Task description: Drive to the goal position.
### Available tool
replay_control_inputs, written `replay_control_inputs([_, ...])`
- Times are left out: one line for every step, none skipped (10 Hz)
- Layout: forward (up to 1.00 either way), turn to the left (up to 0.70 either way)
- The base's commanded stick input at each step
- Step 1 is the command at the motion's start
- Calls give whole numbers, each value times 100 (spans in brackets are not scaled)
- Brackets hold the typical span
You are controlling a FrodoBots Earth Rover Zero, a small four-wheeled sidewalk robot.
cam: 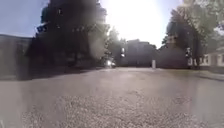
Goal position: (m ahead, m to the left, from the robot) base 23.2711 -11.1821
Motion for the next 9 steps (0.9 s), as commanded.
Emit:
replay_control_inputs([70,-14])
replay_control_inputs([70,-14])
replay_control_inputs([70,-14])
replay_control_inputs([70,-14])
replay_control_inputs([70,-14])
replay_control_inputs([70,-14])
replay_control_inputs([70,-14])
replay_control_inputs([70,-14])
replay_control_inputs([70,-14])
